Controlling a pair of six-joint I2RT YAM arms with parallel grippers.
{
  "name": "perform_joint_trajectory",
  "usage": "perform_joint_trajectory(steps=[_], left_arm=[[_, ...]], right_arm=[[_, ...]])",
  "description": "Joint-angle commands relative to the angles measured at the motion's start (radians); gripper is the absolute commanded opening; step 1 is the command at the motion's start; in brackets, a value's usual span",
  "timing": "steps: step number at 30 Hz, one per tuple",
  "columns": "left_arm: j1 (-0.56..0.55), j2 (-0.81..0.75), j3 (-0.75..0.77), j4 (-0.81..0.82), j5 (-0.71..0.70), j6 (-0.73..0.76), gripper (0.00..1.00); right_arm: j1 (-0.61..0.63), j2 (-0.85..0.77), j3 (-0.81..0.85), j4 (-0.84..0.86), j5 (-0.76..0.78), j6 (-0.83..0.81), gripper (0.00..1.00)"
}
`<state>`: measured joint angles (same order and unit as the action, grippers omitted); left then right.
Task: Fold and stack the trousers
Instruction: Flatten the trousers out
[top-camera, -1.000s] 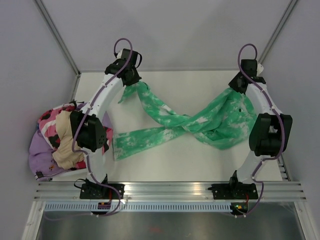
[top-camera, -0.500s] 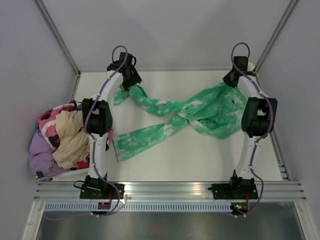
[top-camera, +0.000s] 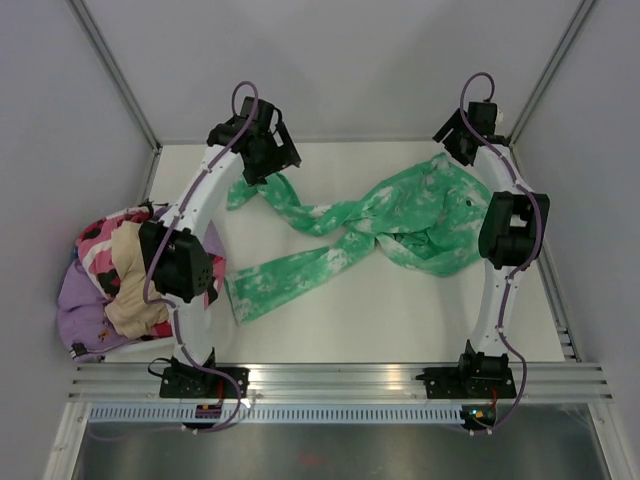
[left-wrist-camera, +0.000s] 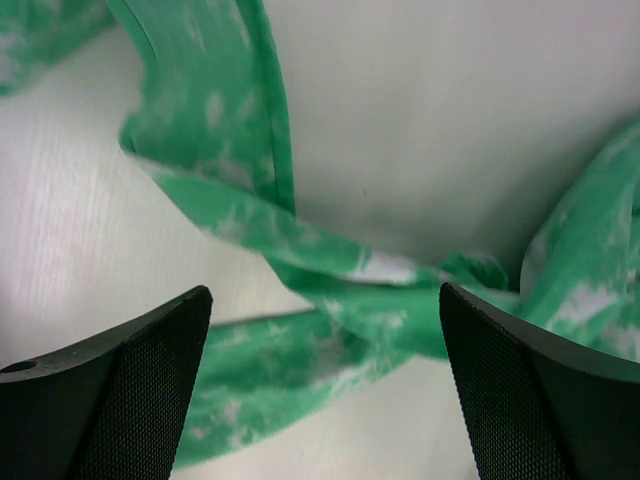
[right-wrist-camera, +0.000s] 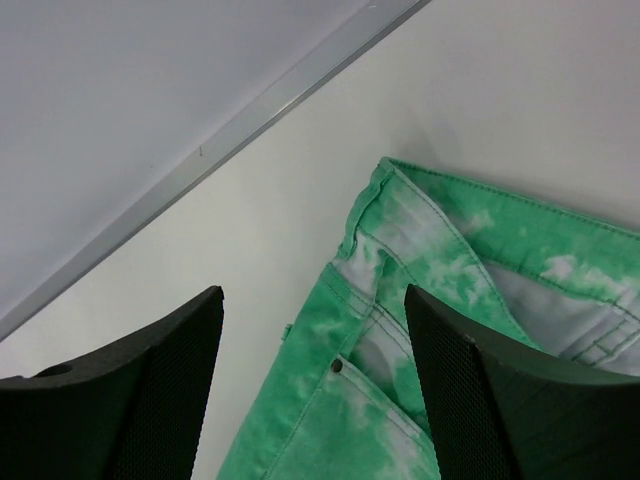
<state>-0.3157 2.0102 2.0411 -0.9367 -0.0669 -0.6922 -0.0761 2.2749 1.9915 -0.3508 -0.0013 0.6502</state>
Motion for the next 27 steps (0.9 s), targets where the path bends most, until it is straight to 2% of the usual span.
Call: perform_joint_trajectory(steps=[1, 3, 7, 10, 11, 13, 14, 15, 17, 20, 24, 27], left_arm=[[-0.077, -0.169, -0.149, -0.008, 0.03, -0.095, 1.0], [-0.085, -0.208, -0.293, 0.047, 0.059, -0.13, 1.0], [-0.086, -0.222, -0.419, 0.125, 0.133, -0.171, 0.97], [-0.108, -0.225, -0.49, 0.258, 0.182, -0.187, 0.89], [-0.114, -0.228, -0.559, 0.363, 0.211, -0.205, 0.86], [-0.129, -0.232, -0.651, 0.513, 0.242, -0.322, 0.84], [-0.132, -0.235, -0.753, 0.591, 0.237, -0.379, 0.82], [-0.14, -0.24, -0.798, 0.749, 0.227, -0.482, 0.81], [-0.145, -0.235, -0.895, 0.861, 0.187, -0.571, 0.78], [-0.152, -0.205, -0.917, 0.901, 0.074, -0.691, 0.72], [-0.169, -0.185, -0.921, 0.903, -0.01, -0.754, 0.7], [-0.169, -0.191, -1.016, 1.077, -0.04, -0.82, 0.7]], right_arm=[[-0.005, -0.055, -0.008, 0.007, -0.005, -0.089, 0.79], [-0.005, -0.071, -0.016, 0.004, -0.009, -0.098, 0.79], [-0.005, -0.089, -0.023, -0.004, -0.04, -0.112, 0.78], [-0.005, -0.104, -0.045, -0.01, -0.049, -0.118, 0.78], [-0.005, -0.118, -0.068, -0.01, -0.054, -0.118, 0.78], [-0.004, -0.139, -0.092, 0.004, -0.068, -0.119, 0.78], [-0.004, -0.143, -0.114, 0.007, -0.075, -0.119, 0.78], [-0.005, -0.146, -0.12, 0.012, -0.081, -0.119, 0.78], [-0.005, -0.156, -0.141, 0.016, -0.094, -0.123, 0.78], [-0.005, -0.175, -0.157, 0.015, -0.098, -0.107, 0.78], [-0.005, -0.216, -0.207, 0.05, -0.128, -0.092, 0.78], [-0.005, -0.219, -0.214, 0.055, -0.141, -0.081, 0.78]])
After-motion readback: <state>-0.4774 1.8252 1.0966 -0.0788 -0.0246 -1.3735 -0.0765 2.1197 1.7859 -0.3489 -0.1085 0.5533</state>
